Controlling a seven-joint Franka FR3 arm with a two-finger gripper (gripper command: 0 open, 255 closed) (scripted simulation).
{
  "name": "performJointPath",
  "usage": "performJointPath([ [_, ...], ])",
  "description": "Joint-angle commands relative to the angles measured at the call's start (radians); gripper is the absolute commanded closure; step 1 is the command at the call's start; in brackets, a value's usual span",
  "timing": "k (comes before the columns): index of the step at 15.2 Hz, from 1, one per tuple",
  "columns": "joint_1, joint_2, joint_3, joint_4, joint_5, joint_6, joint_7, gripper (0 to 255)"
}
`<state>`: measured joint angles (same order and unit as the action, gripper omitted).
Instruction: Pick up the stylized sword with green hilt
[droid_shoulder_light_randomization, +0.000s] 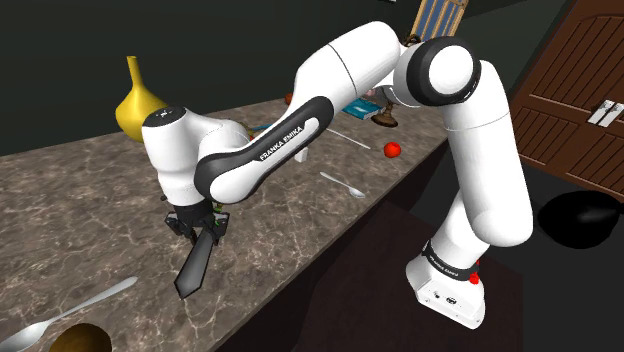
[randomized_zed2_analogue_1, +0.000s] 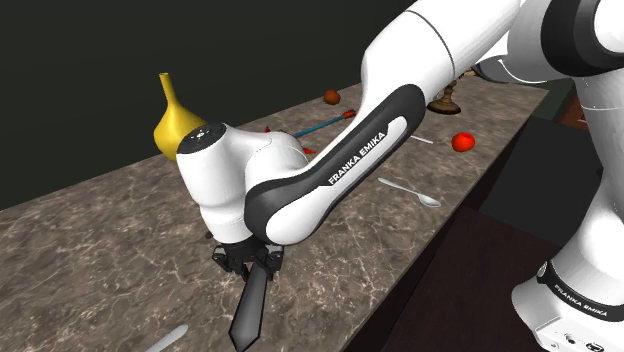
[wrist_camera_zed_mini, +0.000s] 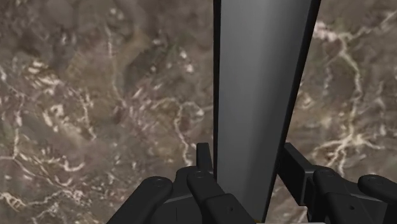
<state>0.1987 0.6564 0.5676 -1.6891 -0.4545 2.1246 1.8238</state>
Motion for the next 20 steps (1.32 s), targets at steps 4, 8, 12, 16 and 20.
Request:
performJointPath([
  [4, 0.0, 0.0, 0.0, -0.001, 0.0, 0.001, 0.0, 255],
  [8, -0.005, -0.015, 0.007, 0.004, 0.009, -0.017, -0.006, 255],
  [12, -0.013, -0.045, 0.021, 0.012, 0.029, -0.053, -0.018, 255],
  [16, -0.021, -0.074, 0.034, 0.024, 0.047, -0.09, -0.03, 255],
  [20, -0.027, -0.1, 0.045, 0.04, 0.065, -0.128, -0.042, 255],
])
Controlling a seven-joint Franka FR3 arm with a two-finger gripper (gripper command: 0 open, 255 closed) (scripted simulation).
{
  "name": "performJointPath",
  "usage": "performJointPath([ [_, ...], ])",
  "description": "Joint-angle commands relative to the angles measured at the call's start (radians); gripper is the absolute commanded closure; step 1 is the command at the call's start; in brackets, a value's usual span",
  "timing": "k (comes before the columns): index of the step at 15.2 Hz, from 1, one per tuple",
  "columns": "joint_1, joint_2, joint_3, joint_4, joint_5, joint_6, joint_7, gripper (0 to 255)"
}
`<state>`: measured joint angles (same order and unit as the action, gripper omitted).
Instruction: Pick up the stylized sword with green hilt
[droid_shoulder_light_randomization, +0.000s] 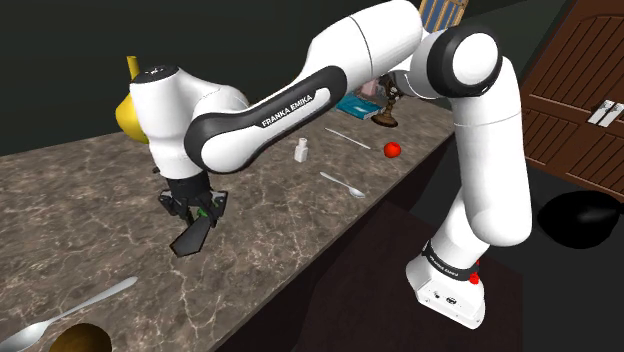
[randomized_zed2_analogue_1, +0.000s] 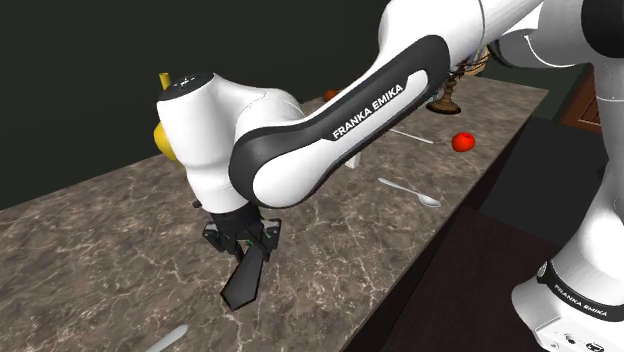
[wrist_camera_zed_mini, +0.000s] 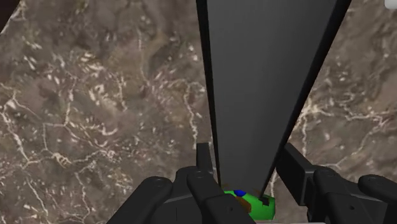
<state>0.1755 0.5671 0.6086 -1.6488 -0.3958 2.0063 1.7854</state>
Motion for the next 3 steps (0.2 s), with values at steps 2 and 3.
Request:
performJointPath([
  [2, -0.005, -0.018, 0.007, 0.005, 0.011, -0.021, -0.007, 255],
  [3, -0.005, -0.018, 0.007, 0.005, 0.011, -0.021, -0.007, 255],
])
